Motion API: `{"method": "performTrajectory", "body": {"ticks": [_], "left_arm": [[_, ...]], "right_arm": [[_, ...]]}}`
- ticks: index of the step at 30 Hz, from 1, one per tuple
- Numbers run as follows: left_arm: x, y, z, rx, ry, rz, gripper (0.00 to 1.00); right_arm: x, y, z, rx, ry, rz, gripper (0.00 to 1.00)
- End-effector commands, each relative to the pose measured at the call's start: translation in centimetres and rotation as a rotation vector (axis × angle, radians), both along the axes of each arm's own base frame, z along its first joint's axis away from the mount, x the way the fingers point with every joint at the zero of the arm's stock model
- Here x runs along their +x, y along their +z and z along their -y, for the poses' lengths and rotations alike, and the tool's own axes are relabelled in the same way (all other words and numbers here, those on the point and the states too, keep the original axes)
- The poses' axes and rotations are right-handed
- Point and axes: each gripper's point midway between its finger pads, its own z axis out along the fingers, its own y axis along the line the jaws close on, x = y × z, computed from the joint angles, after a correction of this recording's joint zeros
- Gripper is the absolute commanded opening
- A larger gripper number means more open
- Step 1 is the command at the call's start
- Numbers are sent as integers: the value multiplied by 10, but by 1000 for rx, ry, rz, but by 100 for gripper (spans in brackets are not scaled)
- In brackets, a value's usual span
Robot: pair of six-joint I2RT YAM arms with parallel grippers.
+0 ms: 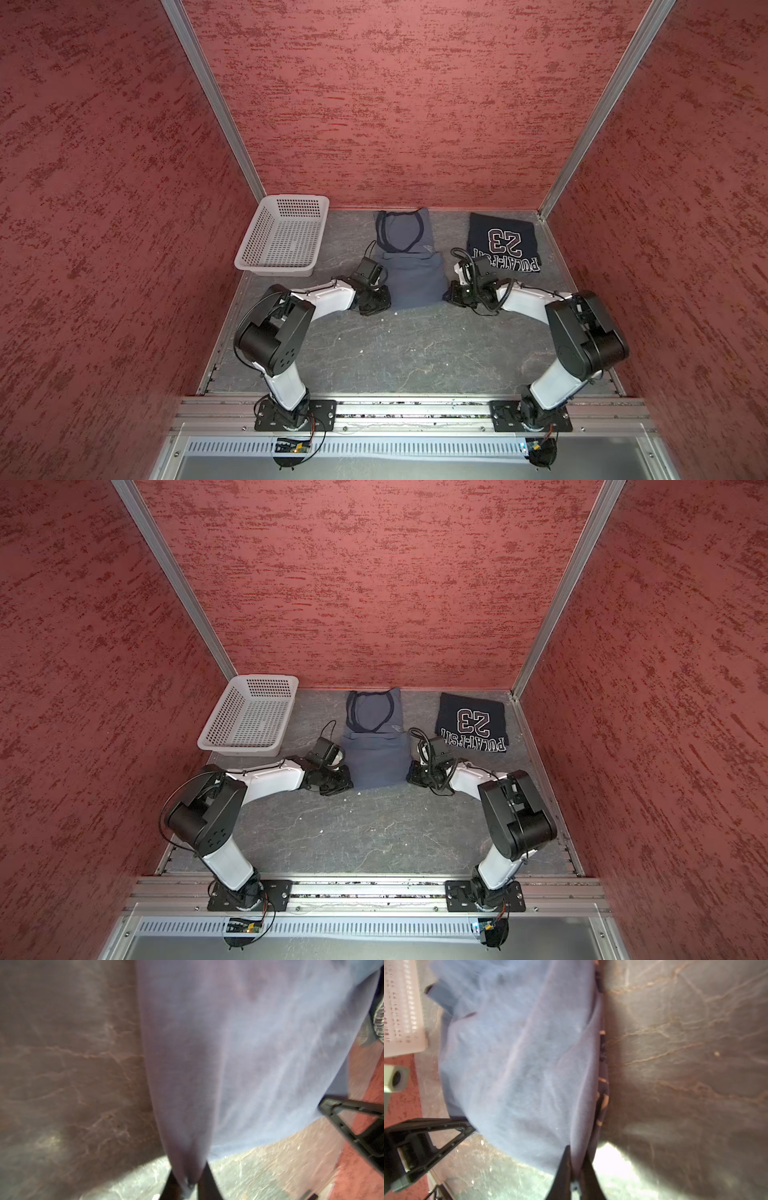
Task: Fold and stack tank tops
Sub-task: Fold the tank top at the top-center of the table.
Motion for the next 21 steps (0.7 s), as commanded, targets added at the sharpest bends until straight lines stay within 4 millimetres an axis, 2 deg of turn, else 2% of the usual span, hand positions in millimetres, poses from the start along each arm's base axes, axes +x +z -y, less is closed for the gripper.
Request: {"method": "performTrajectory", "body": {"ticks": [1,6,8,10,12,15,21], "left_arm": [[-13,34,-1,10,-23,83,4],[-39,83,-2,-46,-35,138,3],[-38,105,-2,-91,-30,169,3],[-29,125,-4,-135,-14,191,3],[-10,138,-11,-164,23,202,3],[26,148,-23,-203,84,197,4],[105,137,-28,-290,137,119,6]], "right_arm": [[-10,34,6,-9,-12,58,3],[-29,85,12,2,-29,109,0],[-25,110,12,14,-38,150,0],[-14,137,10,25,-46,199,0],[4,159,8,23,-55,250,0],[41,175,-3,26,-37,293,0],[118,161,-26,39,7,271,3]]}}
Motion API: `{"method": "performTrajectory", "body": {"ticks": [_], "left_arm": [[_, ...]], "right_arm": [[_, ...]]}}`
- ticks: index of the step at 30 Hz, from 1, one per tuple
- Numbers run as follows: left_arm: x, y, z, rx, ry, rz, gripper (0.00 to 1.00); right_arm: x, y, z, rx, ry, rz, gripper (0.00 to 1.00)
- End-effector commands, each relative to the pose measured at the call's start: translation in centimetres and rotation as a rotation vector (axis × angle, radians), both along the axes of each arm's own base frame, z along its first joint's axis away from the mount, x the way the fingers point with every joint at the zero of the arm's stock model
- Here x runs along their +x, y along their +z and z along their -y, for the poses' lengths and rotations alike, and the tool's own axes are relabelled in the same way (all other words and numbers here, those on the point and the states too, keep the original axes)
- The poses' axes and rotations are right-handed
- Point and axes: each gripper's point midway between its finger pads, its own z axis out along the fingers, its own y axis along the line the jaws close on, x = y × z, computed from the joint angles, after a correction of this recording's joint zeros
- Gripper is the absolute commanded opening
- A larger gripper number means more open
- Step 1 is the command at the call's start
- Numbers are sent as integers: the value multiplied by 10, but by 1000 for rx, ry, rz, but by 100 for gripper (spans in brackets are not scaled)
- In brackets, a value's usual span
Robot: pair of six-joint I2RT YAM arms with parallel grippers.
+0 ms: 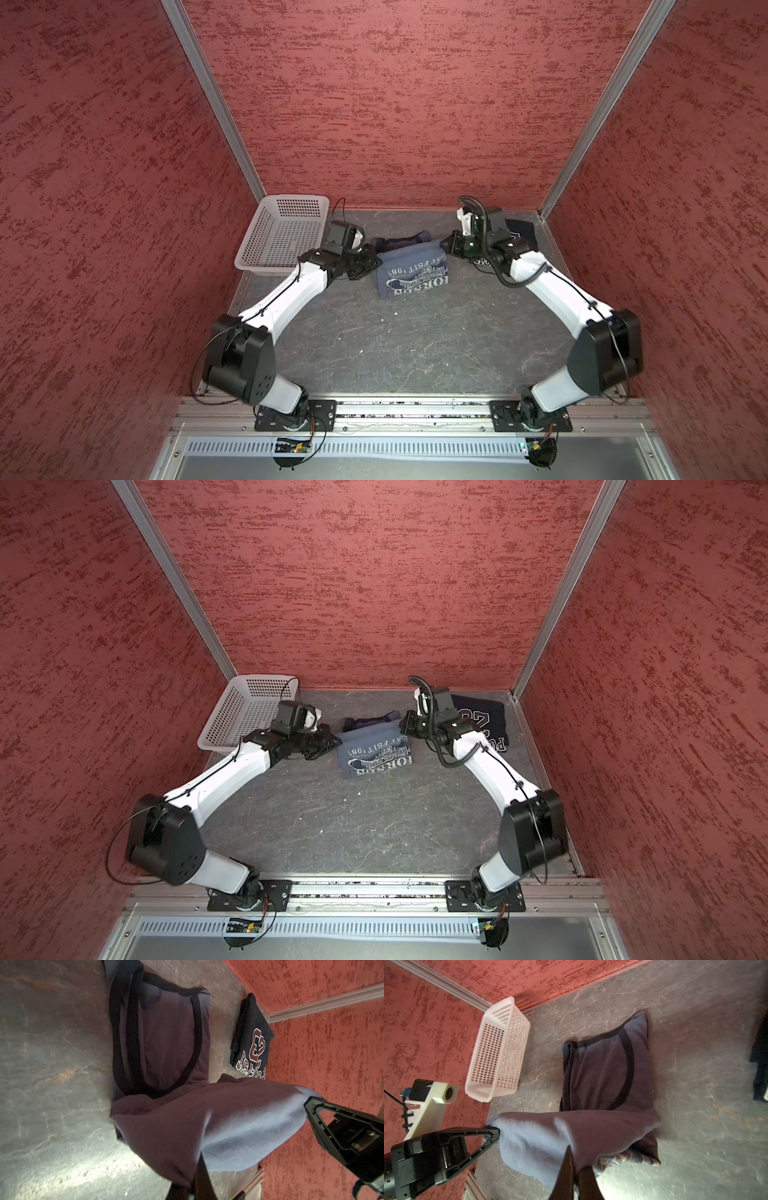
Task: Fold and stack tank tops
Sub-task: Fold the tank top at the top-center of the table.
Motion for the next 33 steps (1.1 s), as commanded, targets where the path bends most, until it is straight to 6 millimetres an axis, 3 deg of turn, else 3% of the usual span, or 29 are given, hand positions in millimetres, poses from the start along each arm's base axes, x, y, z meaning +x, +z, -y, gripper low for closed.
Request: {"method": "performTrajectory", "body": {"ticks": [1,7,9,11,12,14,17,19,22,27,33], "left_arm": [[33,-8,3,-68,-15,-52,6],[105,-33,-13,-62,75,-104,6],[125,-44,-19,-58,108,-116,12],[142,-56,-24,-57,127,-136,15],[151,-62,-28,-49,141,-137,20],[167,-69,-39,-19,176,-121,36],[186,-64,-51,62,195,-78,50],[182,-57,-55,138,195,-64,60],[160,-52,-49,227,157,-40,72],[115,-80,-30,245,86,-89,82],[101,-117,-16,245,49,-152,86]], "right_arm": [[37,-15,-4,-12,25,-14,3],[109,-31,-7,11,22,-6,4],[131,-40,-6,15,16,-13,7],[147,-48,-7,20,17,-12,15],[157,-55,-6,11,6,-16,25],[175,-65,0,-16,-22,-14,39],[190,-75,13,-90,-62,-18,55],[188,-76,16,-129,-59,-27,62],[169,-80,20,-162,-44,-40,72],[129,-98,24,-146,-29,-63,82],[107,-128,18,-115,-2,-103,85]]}}
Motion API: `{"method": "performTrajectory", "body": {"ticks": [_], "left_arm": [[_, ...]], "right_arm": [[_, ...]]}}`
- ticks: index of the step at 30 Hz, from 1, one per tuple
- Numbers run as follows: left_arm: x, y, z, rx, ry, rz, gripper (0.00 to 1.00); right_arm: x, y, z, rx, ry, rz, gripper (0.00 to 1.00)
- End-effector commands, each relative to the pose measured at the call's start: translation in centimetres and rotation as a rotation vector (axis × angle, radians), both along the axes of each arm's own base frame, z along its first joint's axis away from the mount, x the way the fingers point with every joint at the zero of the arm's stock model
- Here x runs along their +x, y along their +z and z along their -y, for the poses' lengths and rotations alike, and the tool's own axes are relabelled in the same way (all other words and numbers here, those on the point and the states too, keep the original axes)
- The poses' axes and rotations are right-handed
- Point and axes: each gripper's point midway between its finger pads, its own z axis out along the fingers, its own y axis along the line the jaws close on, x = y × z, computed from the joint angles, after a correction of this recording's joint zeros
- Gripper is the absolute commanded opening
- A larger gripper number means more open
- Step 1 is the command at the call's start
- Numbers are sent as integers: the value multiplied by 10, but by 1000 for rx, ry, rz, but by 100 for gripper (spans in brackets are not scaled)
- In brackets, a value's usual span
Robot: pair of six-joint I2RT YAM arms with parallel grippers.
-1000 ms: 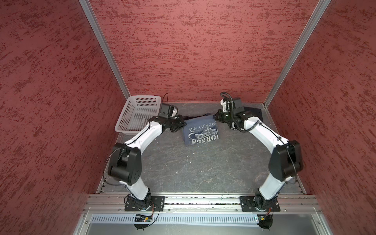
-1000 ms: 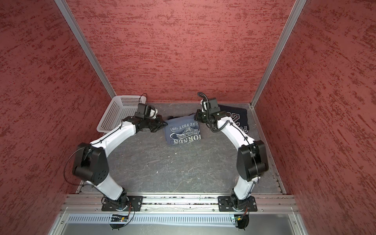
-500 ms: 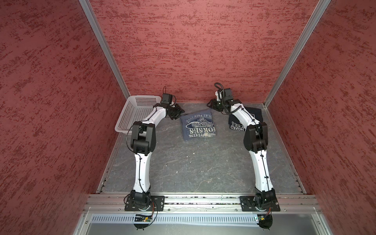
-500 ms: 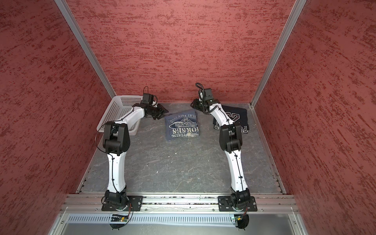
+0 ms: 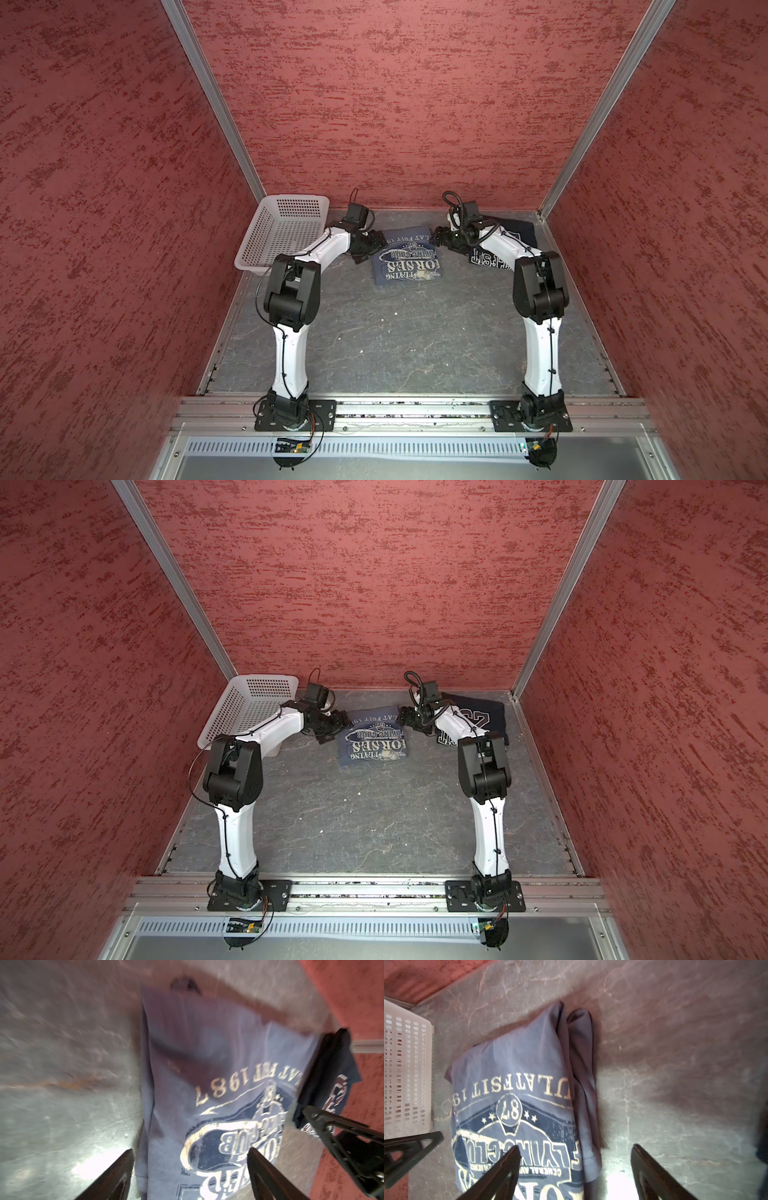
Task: Fold and stack tank tops
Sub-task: Fold the tank top at the top-center of the table, then pick up the tank top from the top-center of the table.
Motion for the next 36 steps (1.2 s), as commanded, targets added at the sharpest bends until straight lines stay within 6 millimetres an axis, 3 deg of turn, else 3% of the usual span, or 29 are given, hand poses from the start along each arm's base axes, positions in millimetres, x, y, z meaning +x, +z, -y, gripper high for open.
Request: {"method": "performTrajectory", "body": {"ticks": [1,9,15,21,23,27,31,36], "left_arm": [[7,-19,-2,12,-1,-6,85],[6,-45,7,26,-9,-52,81],[9,-61,29,-21,-31,-76,68],[17,-59,62,-98,-64,-59,42],[23,-50,73,-131,-74,-38,32],[35,-17,102,-198,-105,40,17],[48,33,137,-256,-153,165,8],[58,82,181,-330,-228,285,3]], "right_arm": [[8,7,-12,36,23,68,85],[2,-24,-30,61,52,7,80],[3,-41,-35,65,52,-36,72],[6,-37,-39,78,63,-42,46],[9,-29,-33,62,46,-25,33],[23,13,-7,64,-16,58,14],[35,62,36,-1,-119,169,5],[36,106,99,-41,-250,258,1]]}}
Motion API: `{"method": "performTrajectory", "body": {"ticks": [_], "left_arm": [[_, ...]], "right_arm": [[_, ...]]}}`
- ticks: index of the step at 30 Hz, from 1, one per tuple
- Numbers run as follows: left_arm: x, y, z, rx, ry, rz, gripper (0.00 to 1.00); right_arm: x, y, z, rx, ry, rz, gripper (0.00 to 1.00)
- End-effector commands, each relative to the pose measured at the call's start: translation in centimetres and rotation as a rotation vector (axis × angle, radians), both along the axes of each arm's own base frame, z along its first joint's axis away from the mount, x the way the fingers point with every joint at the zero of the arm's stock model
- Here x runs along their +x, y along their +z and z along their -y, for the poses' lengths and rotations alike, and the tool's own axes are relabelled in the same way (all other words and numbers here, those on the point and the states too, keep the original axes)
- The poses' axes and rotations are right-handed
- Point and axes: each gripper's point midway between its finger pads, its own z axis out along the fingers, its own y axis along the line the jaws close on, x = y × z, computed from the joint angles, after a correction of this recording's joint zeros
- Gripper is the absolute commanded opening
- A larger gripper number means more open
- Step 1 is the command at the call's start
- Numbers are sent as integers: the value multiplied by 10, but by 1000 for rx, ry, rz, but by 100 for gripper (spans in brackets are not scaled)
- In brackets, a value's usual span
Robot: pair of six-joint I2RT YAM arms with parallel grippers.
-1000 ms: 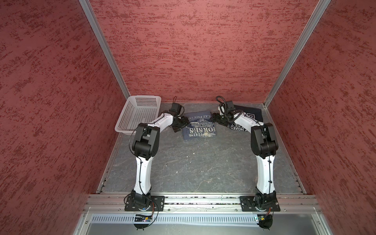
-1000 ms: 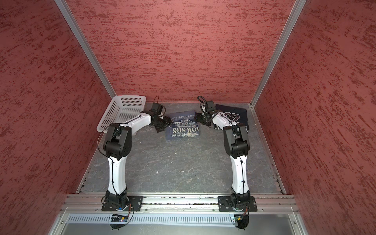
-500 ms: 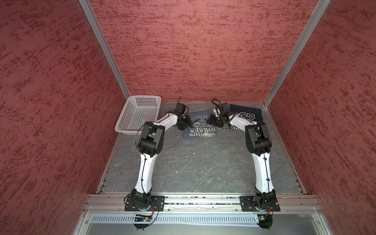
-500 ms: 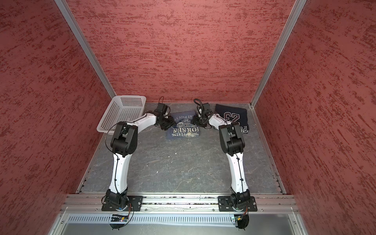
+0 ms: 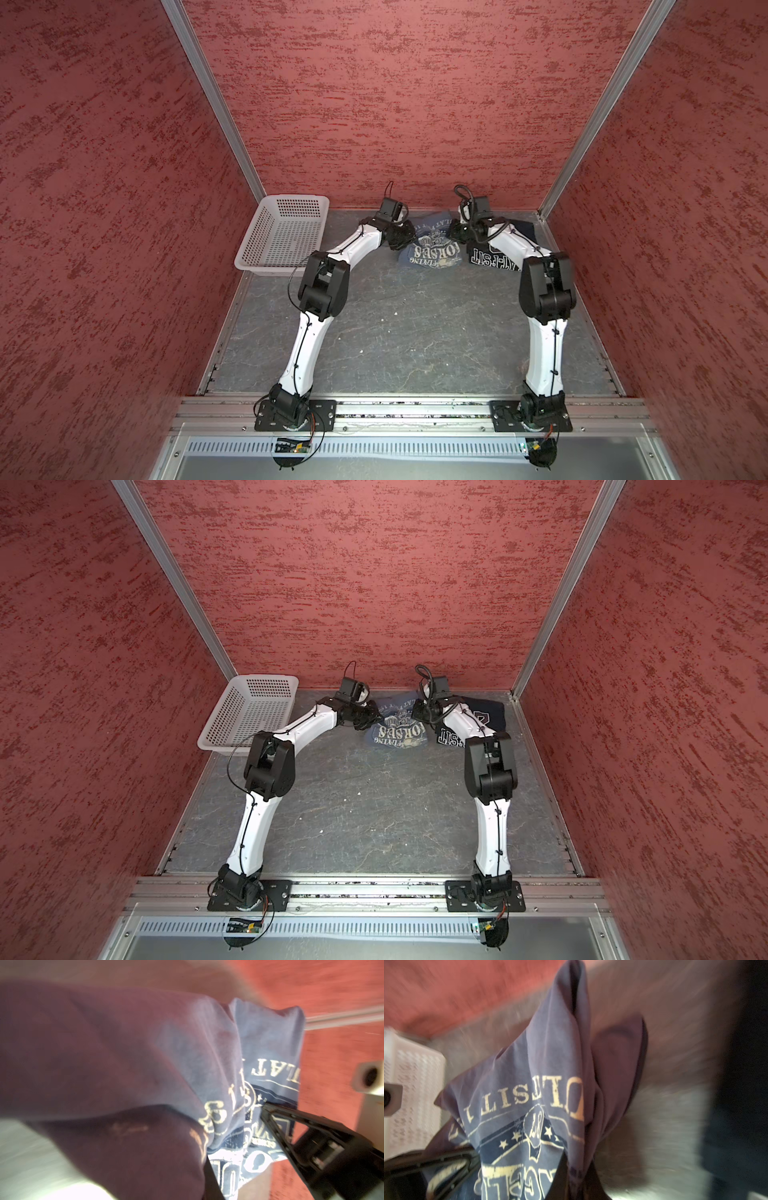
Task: Fold and stack tank tops
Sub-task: Pick up the tank top from the top-center of the table.
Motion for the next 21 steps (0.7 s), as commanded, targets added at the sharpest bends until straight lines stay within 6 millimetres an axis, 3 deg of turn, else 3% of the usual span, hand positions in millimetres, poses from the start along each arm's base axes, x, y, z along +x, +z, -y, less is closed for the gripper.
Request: {"method": "performTrajectory", "body": {"ticks": [1,6,11,17,21], "left_arm": [[6,35,38,-89,-66,103,3],[9,67,83,-192,-125,183,3],[10,82,128,-291,-162,268,4],[14,72,170,-381,-123,375,9],[14,55,188,-400,-75,430,24]], "right_arm": [[4,54,56,-59,-127,125,1],[-2,78,119,-89,-231,174,1],[-10,80,174,-129,-325,201,2],[-19,68,231,-170,-422,200,3],[-23,48,263,-178,-483,185,3]]}}
